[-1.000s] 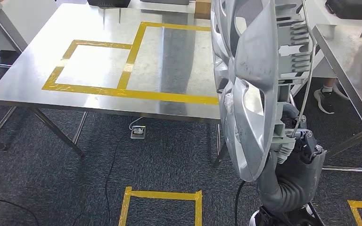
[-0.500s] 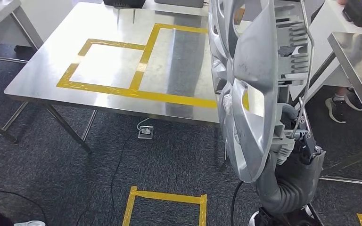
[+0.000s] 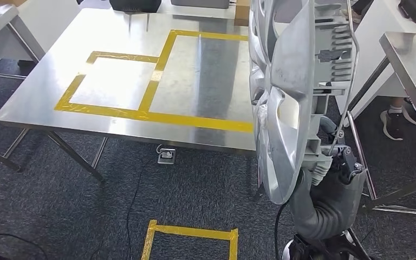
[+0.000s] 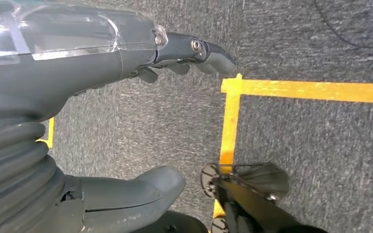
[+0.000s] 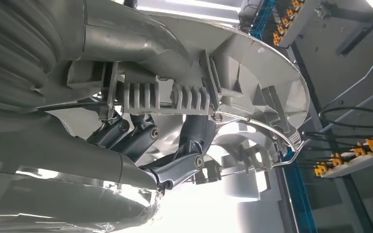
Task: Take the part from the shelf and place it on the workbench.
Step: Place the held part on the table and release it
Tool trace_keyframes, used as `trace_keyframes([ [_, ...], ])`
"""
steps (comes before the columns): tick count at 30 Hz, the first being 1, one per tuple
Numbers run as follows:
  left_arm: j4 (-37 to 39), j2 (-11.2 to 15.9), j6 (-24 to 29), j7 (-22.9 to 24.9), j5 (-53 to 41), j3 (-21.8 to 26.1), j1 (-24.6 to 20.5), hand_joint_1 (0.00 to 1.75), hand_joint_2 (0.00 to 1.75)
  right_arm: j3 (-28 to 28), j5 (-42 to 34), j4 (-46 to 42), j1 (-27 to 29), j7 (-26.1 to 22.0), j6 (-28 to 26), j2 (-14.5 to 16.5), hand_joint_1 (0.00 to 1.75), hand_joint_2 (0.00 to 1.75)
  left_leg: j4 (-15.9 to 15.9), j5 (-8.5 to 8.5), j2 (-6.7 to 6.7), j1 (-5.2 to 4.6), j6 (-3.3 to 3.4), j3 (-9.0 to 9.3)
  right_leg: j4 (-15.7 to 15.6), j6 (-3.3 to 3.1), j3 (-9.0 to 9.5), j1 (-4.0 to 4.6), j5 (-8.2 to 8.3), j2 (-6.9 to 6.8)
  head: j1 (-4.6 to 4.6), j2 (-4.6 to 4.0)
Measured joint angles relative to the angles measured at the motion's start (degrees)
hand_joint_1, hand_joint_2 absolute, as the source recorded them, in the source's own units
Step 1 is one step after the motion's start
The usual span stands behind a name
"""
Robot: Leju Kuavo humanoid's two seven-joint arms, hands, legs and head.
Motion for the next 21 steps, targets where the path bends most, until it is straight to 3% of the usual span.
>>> trace_keyframes([
  [1, 0.00, 0.02, 0.00, 0.01, 0.00, 0.00, 0.04, 0.00, 1.75, 0.00, -0.01, 0.01, 0.02, 0.00, 0.00, 0.01, 1.75, 1.75, -1.54, 2.13, 0.01, 0.04, -0.01, 0.09, 0.01, 0.13, 0.63, -0.03, -0.46, 0.04, -0.14, 0.00],
  [3, -0.01, 0.04, 0.00, 0.02, 0.00, -0.01, 0.06, 0.00, 1.75, 0.00, -0.01, 0.02, 0.03, 0.00, 0.01, 0.05, 1.75, 1.75, -8.46, 7.29, 0.19, 0.09, 0.14, 2.53, 0.04, 0.65, 2.01, -0.04, -1.62, 0.10, -0.52, 0.00],
  [4, -0.01, 0.04, 0.00, 0.02, 0.00, -0.01, 0.07, 0.00, 1.75, 0.01, -0.01, 0.03, -0.02, -0.01, 0.02, 0.09, 1.75, 1.75, -11.36, 8.59, 0.30, 0.05, 0.32, 3.83, 0.15, 1.00, 2.47, 0.02, -2.15, 0.15, -0.79, 0.00],
  [5, -0.01, 0.04, 0.00, 0.04, 0.00, -0.02, 0.05, 0.00, 1.75, 0.01, -0.01, 0.04, -0.08, -0.04, 0.03, 0.13, 1.75, 1.75, -13.18, 8.81, 0.40, -0.05, 0.64, 4.65, 0.24, 1.36, 2.66, 0.09, -2.56, 0.19, -1.00, 0.00],
  [7, 0.00, 0.03, 0.01, 0.11, 0.00, -0.02, 0.02, 0.00, 1.75, 0.02, -0.01, 0.04, -0.17, -0.08, 0.05, 0.16, 1.75, 1.75, -14.06, 7.66, 0.36, -0.28, 1.45, 5.18, 0.12, 1.91, 2.77, 0.13, -2.92, 0.23, -1.09, 0.00],
  [9, 0.00, 0.03, 0.02, 0.17, 0.00, 0.00, 0.03, 0.00, 1.75, 0.01, -0.02, 0.02, -0.16, -0.09, 0.07, 0.16, 1.75, 1.75, -14.40, 7.08, 0.24, -0.14, 2.26, 5.69, 0.36, 2.43, 2.88, 0.06, -3.67, 0.12, -0.79, 0.00],
  [10, 0.00, 0.02, 0.02, 0.17, 0.00, 0.01, 0.02, 0.00, 1.75, 0.00, -0.03, 0.01, -0.17, -0.09, 0.07, 0.15, 1.75, 1.75, -14.56, 6.85, 0.24, -0.02, 2.64, 6.08, 1.97, 2.64, 2.22, 0.06, -4.56, 0.09, -0.54, 0.00],
  [11, 0.00, 0.02, 0.02, 0.16, 0.00, 0.01, -0.02, 0.00, 1.75, 0.01, -0.02, -0.01, -0.20, -0.09, 0.08, 0.15, 1.75, 1.75, -14.70, 6.59, 0.26, 0.04, 3.01, 6.50, 4.90, 2.81, 0.75, 0.08, -5.84, 0.08, -0.19, 0.00],
  [13, 0.00, 0.01, 0.02, 0.14, 0.00, 0.00, -0.07, 0.00, 1.75, 0.02, -0.04, 0.01, -0.21, -0.09, 0.10, 0.15, 1.75, 1.75, -14.73, 5.95, 0.37, -0.14, 3.51, 7.16, 13.09, 2.84, -4.18, 0.14, -8.30, 0.09, 0.55, 0.00],
  [14, 0.00, 0.01, 0.02, 0.14, 0.00, 0.00, -0.04, 0.00, 1.75, 0.03, -0.06, 0.07, -0.17, -0.09, 0.11, 0.15, 1.75, 1.75, -14.73, 5.60, 0.39, -0.29, 3.62, 7.56, 16.20, 2.75, -6.50, 0.16, -8.56, 0.09, 0.80, 0.00],
  [15, 0.00, 0.01, 0.02, 0.14, 0.00, 0.00, -0.01, 0.00, 1.75, 0.02, -0.09, 0.15, -0.13, -0.09, 0.11, 0.15, 1.75, 1.75, -14.73, 5.21, 0.38, -0.44, 3.68, 8.05, 17.46, 2.54, -8.02, 0.21, -7.64, 0.09, 1.02, 0.00],
  [16, 0.00, 0.01, 0.02, 0.14, 0.00, 0.00, 0.01, 0.00, 1.75, 0.01, -0.12, 0.22, -0.09, -0.09, 0.10, 0.15, 1.75, 1.75, -14.73, 4.78, 0.31, -0.63, 3.71, 8.65, 16.52, 2.19, -8.53, 0.32, -5.56, 0.10, 1.21, 0.00],
  [18, 0.00, -0.04, 0.02, 0.13, 0.00, 0.00, 0.03, 0.00, 1.75, 0.00, -0.14, 0.29, -0.07, -0.09, 0.09, 0.15, 1.75, 1.75, -14.84, 3.92, 0.17, -0.96, 3.71, 9.91, 10.36, 0.93, -7.16, 0.76, -0.04, 0.19, 1.60, 0.00],
  [19, -0.01, -0.12, 0.02, 0.12, 0.00, 0.00, -0.02, 0.00, 1.75, -0.01, -0.14, 0.28, -0.06, -0.10, 0.09, 0.15, 1.75, 1.75, -14.87, 3.56, 0.10, -1.09, 3.60, 10.35, 7.52, 0.20, -6.22, 1.03, 1.82, 0.20, 1.51, 0.00],
  [20, -0.01, -0.21, 0.02, 0.11, 0.00, 0.00, -0.09, 0.00, 1.75, 0.00, -0.14, 0.26, -0.08, -0.10, 0.09, 0.15, 1.75, 1.75, -14.92, 3.31, 0.09, -1.09, 3.41, 10.54, 5.56, -0.43, -5.49, 1.33, 2.60, 0.19, 1.48, 0.00],
  [21, -0.02, -0.30, 0.02, 0.10, 0.00, 0.00, -0.15, 0.00, 1.75, 0.01, -0.14, 0.23, -0.11, -0.10, 0.09, 0.16, 1.75, 1.75, -14.98, 3.15, 0.10, -1.00, 3.16, 10.50, 4.63, -0.94, -5.07, 1.57, 2.39, 0.17, 1.41, 0.00],
])
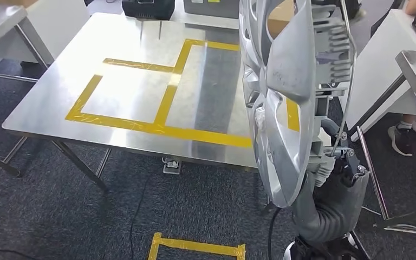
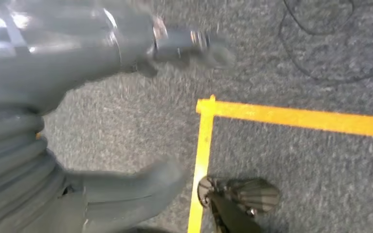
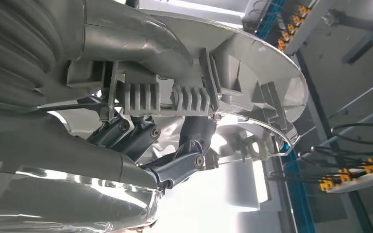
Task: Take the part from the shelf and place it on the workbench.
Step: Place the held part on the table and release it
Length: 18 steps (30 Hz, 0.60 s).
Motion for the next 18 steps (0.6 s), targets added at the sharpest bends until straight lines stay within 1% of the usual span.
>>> trace_keyframes([
  [1, -0.01, -0.07, -0.01, -0.01, 0.00, 0.00, -0.08, 0.00, 1.75, 0.00, -0.01, -0.03, -0.02, 0.01, -0.01, 0.00, 1.75, 1.75, -0.08, -0.05, 0.04, 0.02, -0.31, -0.03, -0.77, -0.33, 0.27, 0.16, -0.37, -0.06, -0.06, 0.00],
  [2, -0.01, -0.11, -0.01, -0.01, 0.00, 0.00, -0.11, 0.00, 1.75, 0.01, -0.01, -0.07, -0.04, 0.01, -0.02, 0.01, 1.75, 1.75, -0.23, -0.14, 0.10, 0.03, -0.60, -0.08, -1.77, -0.47, 0.71, 0.11, -0.65, -0.11, 0.10, 0.00],
  [3, -0.01, -0.12, -0.01, -0.01, 0.00, 0.00, -0.11, 0.00, 1.75, 0.00, -0.02, -0.08, 0.00, 0.02, -0.04, 0.00, 1.75, 1.75, -0.18, -0.32, 0.08, 0.00, -0.87, -0.09, -2.78, -0.47, 1.27, -0.05, -0.74, -0.22, 0.13, 0.00],
  [4, -0.01, -0.13, -0.01, -0.02, 0.00, 0.00, -0.11, 0.00, 1.75, -0.01, -0.04, -0.10, 0.03, 0.01, -0.07, 0.01, 1.75, 1.75, 0.69, -0.85, -0.01, 0.01, -1.16, -0.46, -3.77, -0.41, 1.96, -0.30, -0.70, -0.32, -0.01, 0.00],
  [5, -0.01, -0.13, -0.01, -0.04, -0.01, 0.00, -0.12, 0.00, 1.75, 0.00, -0.05, -0.10, 0.04, -0.01, -0.08, 0.05, 1.75, 1.75, 2.65, -1.77, -0.16, 0.08, -1.47, -1.42, -4.51, -0.27, 2.64, -0.56, -0.62, -0.43, -0.27, 0.00],
  [6, -0.01, -0.12, 0.00, -0.05, -0.01, 0.00, -0.10, 0.00, 1.75, 0.00, -0.09, -0.10, 0.04, -0.05, -0.09, 0.09, 1.75, 1.75, 5.73, -2.95, -0.29, 0.31, -1.81, -3.13, -4.87, -0.18, 3.17, -0.66, -0.75, -0.52, -0.63, 0.00],
  [7, -0.01, -0.09, 0.00, -0.03, -0.02, 0.00, -0.07, 0.00, 1.75, 0.01, -0.18, -0.09, 0.02, -0.10, -0.09, 0.14, 1.75, 1.75, 9.42, -4.14, -0.35, 0.58, -2.16, -5.43, -5.00, -0.13, 3.61, -0.74, -1.02, -0.55, -1.01, 0.00],
  [8, -0.01, -0.05, 0.00, 0.01, -0.02, 0.00, -0.01, 0.00, 1.75, 0.01, -0.31, -0.08, 0.03, -0.18, -0.08, 0.16, 1.75, 1.75, 12.52, -4.80, -0.35, 0.83, -2.49, -7.58, -5.00, 0.00, 3.98, -0.79, -1.35, -0.56, -1.25, 0.00],
  [9, -0.01, 0.02, 0.00, 0.05, -0.02, 0.00, 0.07, 0.00, 1.75, 0.01, -0.46, -0.03, 0.06, -0.25, -0.08, 0.17, 1.75, 1.75, 14.12, -4.36, -0.31, 1.09, -2.82, -9.14, -4.95, 0.20, 4.46, -0.88, -1.81, -0.54, -1.42, 0.00],
  [10, -0.01, 0.12, 0.00, 0.09, -0.02, 0.00, 0.13, 0.00, 1.75, 0.01, -0.60, 0.01, 0.08, -0.31, -0.07, 0.17, 1.75, 1.75, 13.67, -2.74, -0.26, 1.32, -3.11, -9.68, -4.87, 0.45, 5.04, -1.01, -2.32, -0.51, -1.51, 0.00],
  [11, -0.01, 0.22, 0.00, 0.10, -0.02, 0.00, 0.17, 0.00, 1.75, 0.01, -0.68, 0.05, 0.09, -0.36, -0.07, 0.17, 1.75, 1.75, 11.12, -0.10, -0.14, 1.52, -3.36, -9.13, -4.73, 0.77, 5.73, -1.18, -2.92, -0.46, -1.60, 0.00],
  [12, -0.01, 0.29, 0.00, 0.10, -0.02, 0.00, 0.20, 0.00, 1.75, 0.01, -0.71, 0.08, 0.10, -0.40, -0.06, 0.17, 1.75, 1.75, 7.83, 2.41, 0.04, 1.65, -3.61, -8.02, -4.57, 1.16, 6.43, -1.38, -3.63, -0.44, -1.71, 0.00],
  [13, -0.01, 0.31, -0.01, 0.11, -0.02, -0.01, 0.21, 0.00, 1.75, 0.01, -0.72, 0.08, 0.06, -0.46, -0.04, 0.17, 1.75, 1.75, 4.89, 4.10, 0.25, 1.61, -3.73, -6.81, -4.33, 1.63, 6.89, -1.44, -4.29, -0.39, -2.01, 0.00],
  [14, 0.00, 0.30, -0.01, 0.11, -0.03, -0.01, 0.20, 0.00, 1.75, 0.01, -0.73, 0.07, 0.03, -0.53, -0.02, 0.17, 1.75, 1.75, 2.74, 4.69, 0.43, 1.52, -3.46, -5.83, -4.12, 2.07, 7.14, -1.45, -4.81, -0.34, -2.29, 0.00],
  [15, 0.01, 0.31, -0.01, 0.11, -0.03, -0.01, 0.17, 0.00, 1.75, 0.01, -0.75, 0.06, -0.01, -0.60, 0.01, 0.18, 1.75, 1.75, 1.89, 4.33, 0.55, 1.37, -3.07, -5.38, -4.01, 2.42, 7.20, -1.41, -5.14, -0.29, -2.36, 0.00],
  [16, 0.01, 0.33, -0.01, 0.11, -0.04, -0.01, 0.18, 0.00, 1.75, 0.01, -0.80, 0.05, -0.05, -0.66, 0.03, 0.19, 1.75, 1.75, 1.59, 3.86, 0.57, 1.23, -2.51, -5.24, -4.00, 2.70, 7.20, -1.35, -5.30, -0.25, -2.39, 0.00],
  [17, 0.00, 0.37, -0.01, 0.11, -0.04, -0.01, 0.19, 0.00, 1.75, 0.00, -0.86, 0.04, -0.05, -0.68, 0.04, 0.20, 1.75, 1.75, 1.41, 3.45, 0.52, 1.22, -1.92, -5.13, -4.11, 2.89, 7.28, -1.38, -5.44, -0.25, -2.19, 0.00],
  [18, -0.01, 0.40, 0.00, 0.11, -0.04, 0.01, 0.22, 0.00, 1.75, 0.00, -0.93, 0.04, -0.05, -0.68, 0.04, 0.21, 1.75, 1.75, 1.32, 3.26, 0.47, 1.25, -1.54, -5.00, -3.98, 3.07, 7.35, -1.43, -5.76, -0.27, -1.90, 0.00],
])
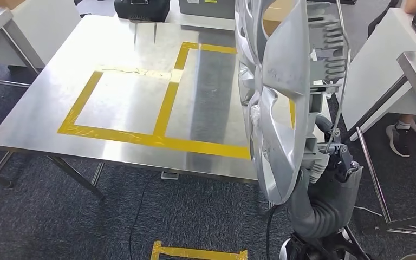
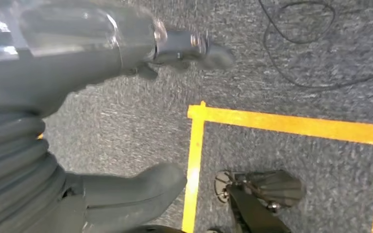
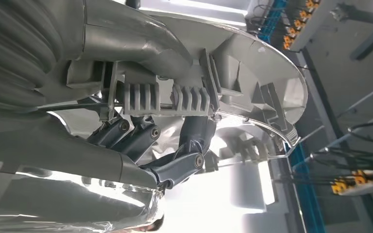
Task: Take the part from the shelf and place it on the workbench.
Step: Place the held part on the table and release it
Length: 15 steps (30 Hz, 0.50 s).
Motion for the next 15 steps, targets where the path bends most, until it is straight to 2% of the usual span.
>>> trace_keyframes([
  [1, 0.00, 0.00, 0.00, -0.01, 0.00, 0.01, 0.03, 0.00, 1.75, -0.01, -0.05, -0.01, 0.00, 0.00, 0.01, 0.01, 1.75, 1.75, -0.08, -0.24, -0.05, 0.04, 0.42, 0.25, 0.94, 0.20, -0.34, -0.04, -0.63, -0.02, 0.21, 0.00],
  [2, 0.00, -0.02, 0.00, -0.02, 0.00, 0.01, 0.00, 0.00, 1.75, -0.02, -0.09, -0.01, -0.01, -0.01, 0.01, 0.01, 1.75, 1.75, -0.16, -0.48, -0.05, 0.09, 0.83, 0.58, 3.17, 0.37, -1.39, -0.04, -1.73, -0.02, 0.54, 0.00],
  [3, 0.00, -0.04, 0.00, -0.02, 0.00, 0.01, -0.02, 0.00, 1.75, -0.02, -0.11, -0.01, -0.02, -0.02, 0.02, 0.01, 1.75, 1.75, -0.21, -0.76, -0.03, 0.07, 1.18, 0.91, 6.63, 0.49, -3.20, -0.03, -3.14, -0.02, 0.95, 0.00],
  [5, 0.00, -0.08, 0.00, -0.03, 0.00, 0.00, -0.02, 0.00, 1.75, -0.02, -0.11, 0.01, 0.02, -0.05, 0.04, 0.02, 1.75, 1.75, -0.21, -1.43, 0.03, -0.14, 1.62, 1.61, 14.75, 0.51, -8.14, 0.02, -5.52, 0.01, 1.61, 0.00],
  [6, 0.00, -0.08, 0.00, -0.03, 0.00, 0.01, 0.00, 0.00, 1.75, -0.01, -0.12, 0.02, 0.07, -0.07, 0.04, 0.02, 1.75, 1.75, -0.21, -1.81, 0.00, -0.27, 1.71, 2.06, 17.18, 0.38, -10.07, 0.04, -5.42, 0.02, 1.81, 0.00],
  [7, 0.00, -0.07, 0.00, -0.03, 0.00, 0.01, 0.02, 0.00, 1.75, -0.01, -0.13, 0.03, 0.10, -0.07, 0.04, 0.03, 1.75, 1.75, -0.21, -2.22, -0.09, -0.43, 1.75, 2.64, 17.54, 0.11, -11.10, 0.09, -4.05, 0.03, 1.99, 0.00],
  [8, 0.00, -0.07, 0.00, -0.03, 0.00, 0.02, 0.02, 0.00, 1.75, -0.02, -0.13, 0.03, 0.11, -0.07, 0.04, 0.03, 1.75, 1.75, -0.23, -2.66, -0.21, -0.60, 1.75, 3.33, 15.72, -0.33, -11.14, 0.21, -1.53, 0.06, 2.23, 0.00],
  [9, 0.00, -0.09, 0.00, -0.03, 0.00, 0.02, 0.00, 0.00, 1.75, -0.02, -0.13, 0.03, 0.12, -0.07, 0.04, 0.03, 1.75, 1.75, -0.27, -3.13, -0.32, -0.75, 1.73, 4.04, 12.31, -0.97, -10.48, 0.45, 1.58, 0.14, 2.49, 0.00],
  [10, 0.00, -0.17, 0.00, -0.03, 0.00, 0.01, 0.00, 0.00, 1.75, -0.03, -0.14, 0.03, 0.10, -0.07, 0.04, 0.02, 1.75, 1.75, -0.37, -3.54, -0.41, -0.85, 1.66, 4.63, 9.25, -1.77, -9.58, 0.71, 3.93, 0.22, 2.56, 0.00],
  [11, -0.01, -0.24, 0.00, -0.03, 0.00, 0.01, -0.06, 0.00, 1.75, -0.03, -0.13, -0.01, 0.11, -0.08, 0.04, 0.02, 1.75, 1.75, -0.50, -3.82, -0.50, -0.85, 1.46, 5.00, 6.73, -2.50, -8.78, 1.00, 5.52, 0.28, 2.52, 0.00],
  [12, -0.01, -0.35, 0.00, -0.03, 0.00, 0.00, -0.10, 0.00, 1.75, -0.03, -0.13, -0.04, 0.10, -0.09, 0.04, 0.02, 1.75, 1.75, -0.67, -3.97, -0.52, -0.75, 1.20, 5.13, 5.32, -3.08, -8.32, 1.30, 6.08, 0.33, 2.51, 0.00],
  [13, -0.01, -0.46, -0.01, -0.02, 0.00, -0.01, -0.15, 0.00, 1.75, -0.03, -0.13, -0.09, 0.09, -0.10, 0.04, 0.02, 1.75, 1.75, -0.89, -3.98, -0.51, -0.64, 0.90, 5.14, 4.89, -3.48, -8.07, 1.50, 5.84, 0.33, 2.47, 0.00],
  [15, -0.01, -0.55, -0.01, -0.02, 0.00, 0.00, -0.24, 0.00, 1.75, -0.03, -0.12, -0.18, 0.08, -0.10, 0.04, 0.03, 1.75, 1.75, -1.43, -4.02, -0.42, -0.58, 0.26, 5.21, 2.69, -3.80, -7.09, 1.51, 5.51, 0.25, 2.80, 0.00],
])
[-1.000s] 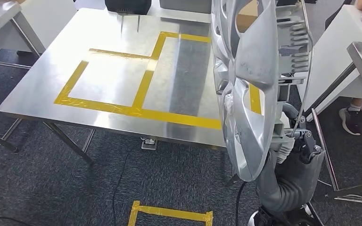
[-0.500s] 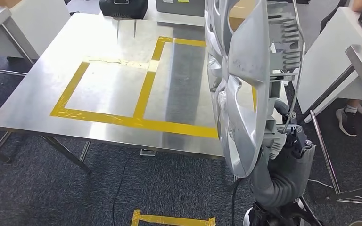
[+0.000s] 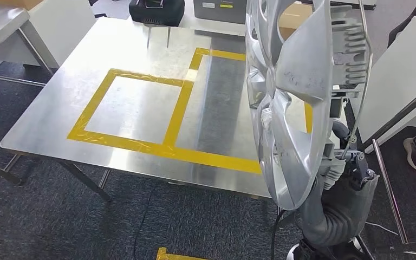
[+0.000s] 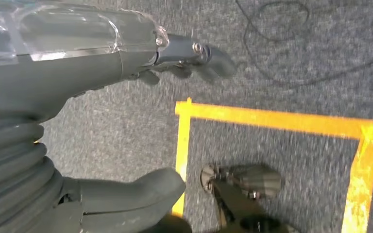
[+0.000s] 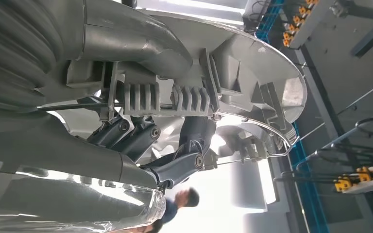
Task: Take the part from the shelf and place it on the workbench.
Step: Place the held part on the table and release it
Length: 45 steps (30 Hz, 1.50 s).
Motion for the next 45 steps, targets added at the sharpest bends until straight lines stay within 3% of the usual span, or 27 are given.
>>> trace_keyframes([
  [2, 0.01, 0.01, 0.01, -0.02, -0.01, 0.01, -0.05, 0.00, 1.75, -0.01, -0.01, -0.07, 0.03, 0.01, -0.01, 0.01, 1.75, 1.75, 1.52, -0.95, -0.12, -0.07, -0.52, -0.81, -2.71, 0.00, 1.70, -0.45, -0.24, -0.15, -0.25, 0.00],
  [5, 0.01, 0.09, 0.01, -0.03, -0.02, -0.01, 0.04, 0.00, 1.75, 0.00, 0.00, -0.09, 0.02, -0.01, -0.02, 0.05, 1.75, 1.75, 10.94, -3.83, -0.37, 0.21, -1.26, -6.53, -3.95, 0.32, 3.41, -0.74, -0.83, -0.33, -1.42, 0.00],
  [6, 0.01, 0.13, 0.01, -0.02, -0.02, 0.00, 0.12, 0.00, 1.75, 0.01, 0.00, -0.05, 0.04, -0.01, -0.02, 0.06, 1.75, 1.75, 13.40, -3.85, -0.36, 0.35, -1.50, -8.47, -3.91, 0.47, 3.88, -0.76, -1.23, -0.33, -1.74, 0.00],
  [7, 0.00, 0.21, 0.01, -0.01, -0.01, 0.01, 0.20, 0.00, 1.75, 0.01, -0.01, 0.02, 0.07, -0.01, -0.02, 0.05, 1.75, 1.75, 14.00, -2.76, -0.32, 0.49, -1.68, -9.58, -3.83, 0.65, 4.42, -0.80, -1.72, -0.31, -1.99, 0.00],
  [9, -0.01, 0.39, 0.01, 0.01, -0.01, 0.01, 0.28, 0.00, 1.75, 0.02, -0.03, 0.16, 0.09, -0.01, -0.02, 0.06, 1.75, 1.75, 9.08, 2.36, -0.15, 0.71, -1.88, -8.71, -3.53, 1.11, 5.79, -0.92, -2.91, -0.23, -2.41, 0.00],
  [11, -0.01, 0.48, 0.00, 0.06, -0.02, 0.00, 0.28, 0.00, 1.75, 0.02, -0.09, 0.20, 0.03, -0.02, 0.00, 0.06, 1.75, 1.75, 3.23, 5.61, 0.09, 0.60, -1.72, -6.31, -3.15, 1.82, 6.71, -0.95, -4.14, -0.15, -2.85, 0.00],
  [14, 0.01, 0.53, 0.01, 0.24, -0.02, -0.01, 0.19, 0.00, 1.75, 0.02, -0.16, 0.18, -0.12, -0.05, 0.01, 0.05, 1.75, 1.75, 1.09, 4.74, 0.15, 0.15, -0.53, -5.14, -2.99, 2.78, 6.91, -0.94, -4.89, -0.07, -3.07, 0.00],
  [17, 0.01, 0.51, 0.01, 0.32, -0.02, 0.01, 0.19, 0.00, 1.75, 0.02, -0.24, 0.16, -0.12, -0.04, 0.04, 0.04, 1.75, 1.75, 0.64, 4.17, 0.06, 0.45, 0.56, -4.53, -1.32, 3.48, 6.33, -1.04, -6.35, -0.14, -2.65, 0.00],
  [18, 0.01, 0.49, 0.01, 0.32, -0.02, 0.02, 0.17, 0.00, 1.75, 0.02, -0.28, 0.16, -0.13, -0.03, 0.06, 0.04, 1.75, 1.75, 0.50, 3.96, 0.09, 0.57, 0.90, -4.15, 1.38, 3.72, 4.99, -1.06, -7.59, -0.15, -2.34, 0.00],
  [20, 0.01, 0.46, 0.01, 0.33, -0.02, 0.02, 0.15, 0.00, 1.75, 0.03, -0.35, 0.19, -0.10, -0.03, 0.10, 0.04, 1.75, 1.75, 0.44, 3.39, 0.21, 0.53, 1.33, -3.52, 9.44, 4.03, 0.35, -1.07, -10.22, -0.14, -1.65, 0.00],
  [21, 0.01, 0.47, 0.01, 0.34, -0.02, 0.02, 0.18, 0.00, 1.75, 0.03, -0.40, 0.22, -0.06, -0.02, 0.11, 0.04, 1.75, 1.75, 0.45, 3.08, 0.24, 0.49, 1.40, -3.18, 12.75, 4.07, -1.95, -1.06, -10.75, -0.13, -1.42, 0.00],
  [22, 0.01, 0.47, 0.01, 0.36, -0.02, 0.02, 0.21, 0.00, 1.75, 0.04, -0.51, 0.28, -0.03, 0.00, 0.12, 0.04, 1.75, 1.75, 0.46, 2.75, 0.23, 0.46, 1.44, -2.76, 14.24, 4.02, -3.48, -1.07, -10.10, -0.13, -1.22, 0.00],
  [23, 0.01, 0.47, 0.01, 0.37, -0.02, 0.02, 0.23, 0.00, 1.75, 0.03, -0.66, 0.34, -0.01, 0.06, 0.11, 0.04, 1.75, 1.75, 0.47, 2.41, 0.18, 0.44, 1.49, -2.24, 13.48, 4.02, -3.94, -1.10, -8.23, -0.13, -1.06, 0.00],
  [25, 0.01, 0.46, 0.01, 0.37, -0.02, 0.02, 0.22, 0.00, 1.75, 0.01, -1.14, 0.44, 0.01, 0.26, 0.10, 0.04, 1.75, 1.75, 0.46, 1.63, 0.01, 0.39, 1.50, -1.14, 7.07, 4.31, -2.37, -1.32, -2.51, -0.10, -0.73, 0.00],
  [26, 0.01, 0.48, 0.01, 0.37, -0.02, 0.02, 0.17, 0.00, 1.75, 0.01, -1.33, 0.48, 0.04, 0.37, 0.12, 0.04, 1.75, 1.75, 0.54, 1.26, -0.12, 0.26, 1.41, -0.74, 3.72, 4.68, -1.23, -1.39, -0.41, -0.06, -0.59, 0.00],
  [27, 0.01, 0.50, 0.01, 0.37, -0.02, 0.01, 0.13, 0.00, 1.75, 0.02, -1.49, 0.51, 0.01, 0.44, 0.14, 0.04, 1.75, 1.75, 0.61, 1.00, -0.22, 0.09, 1.19, -0.63, 1.09, 4.78, -0.23, -1.47, 0.28, -0.04, -0.45, 0.00],
  [30, 0.01, 0.57, 0.01, 0.38, -0.02, -0.01, 0.10, 0.00, 1.75, 0.04, -1.67, 0.53, 0.06, 0.52, 0.18, 0.05, 1.75, 1.75, 0.69, 0.80, -0.28, -0.43, 1.02, -0.84, -1.41, 4.65, 0.76, -1.64, -0.33, 0.06, -0.81, 0.00],
  [33, 0.02, 0.49, 0.01, 0.38, -0.02, 0.00, 0.06, 0.00, 1.75, 0.01, -1.76, 0.42, 0.04, 0.57, 0.18, 0.07, 1.75, 1.75, -2.24, 1.98, -0.16, -0.17, 1.80, 0.79, -2.40, 5.05, 1.40, -1.63, -0.24, 0.07, -1.61, 0.00],
  [35, 0.03, 0.39, 0.01, 0.37, -0.02, 0.00, 0.02, 0.00, 1.75, -0.01, -1.77, 0.36, -0.06, 0.56, 0.18, 0.07, 1.75, 1.75, -4.64, 2.89, -0.02, 0.28, 2.02, 2.42, 0.67, 5.09, 0.20, -1.57, -2.12, 0.07, -1.44, 0.00],
  [37, 0.02, 0.43, 0.01, 0.36, -0.02, 0.01, 0.04, 0.00, 1.75, 0.02, -1.80, 0.38, -0.06, 0.56, 0.19, 0.05, 1.75, 1.75, -5.20, 2.91, 0.03, 0.30, 1.94, 3.07, 7.53, 5.29, -3.22, -1.74, -4.78, 0.09, -0.98, 0.00],
  [38, 0.01, 0.43, 0.01, 0.36, -0.02, 0.01, 0.06, 0.00, 1.75, 0.03, -1.83, 0.42, -0.02, 0.56, 0.19, 0.05, 1.75, 1.75, -5.19, 2.72, 0.00, 0.33, 1.76, 3.29, 10.25, 5.44, -4.76, -1.91, -5.34, 0.07, -0.87, 0.00],
  [39, 0.01, 0.42, 0.01, 0.36, -0.02, 0.02, 0.08, 0.00, 1.75, 0.04, -1.85, 0.48, 0.03, 0.56, 0.19, 0.04, 1.75, 1.75, -5.15, 2.46, -0.07, 0.42, 1.50, 3.54, 11.18, 5.62, -5.51, -2.09, -4.86, 0.05, -0.82, 0.00],
  [40, 0.01, 0.41, 0.01, 0.36, -0.02, 0.02, 0.10, 0.00, 1.75, 0.03, -1.88, 0.56, 0.05, 0.56, 0.18, 0.04, 1.75, 1.75, -5.06, 2.13, -0.17, 0.58, 1.16, 3.87, 9.94, 5.82, -5.22, -2.28, -3.26, 0.02, -0.81, 0.00],
  [42, -0.01, 0.43, 0.02, 0.36, -0.02, 0.02, 0.10, 0.00, 1.75, 0.02, -1.90, 0.69, 0.05, 0.57, 0.18, 0.04, 1.75, 1.75, -4.66, 1.21, -0.39, 0.99, 0.20, 4.46, 3.37, 6.27, -2.45, -2.58, 0.82, -0.06, -0.64, 0.00],
  [43, -0.03, 0.46, 0.02, 0.36, -0.02, 0.01, 0.07, 0.00, 1.75, 0.02, -1.89, 0.73, 0.01, 0.57, 0.18, 0.04, 1.75, 1.75, -4.23, 0.69, -0.45, 1.02, -0.37, 4.53, 0.29, 6.24, -1.03, -2.63, 1.81, -0.03, -0.38, 0.00],
  [45, -0.06, 0.55, 0.03, 0.36, -0.02, 0.00, 0.02, 0.00, 1.75, 0.03, -1.88, 0.80, -0.01, 0.58, 0.19, 0.03, 1.75, 1.75, -3.76, 0.07, -0.42, 0.90, -1.26, 4.24, -1.77, 5.39, 0.00, -2.42, 1.29, 0.11, -0.42, 0.00],
])
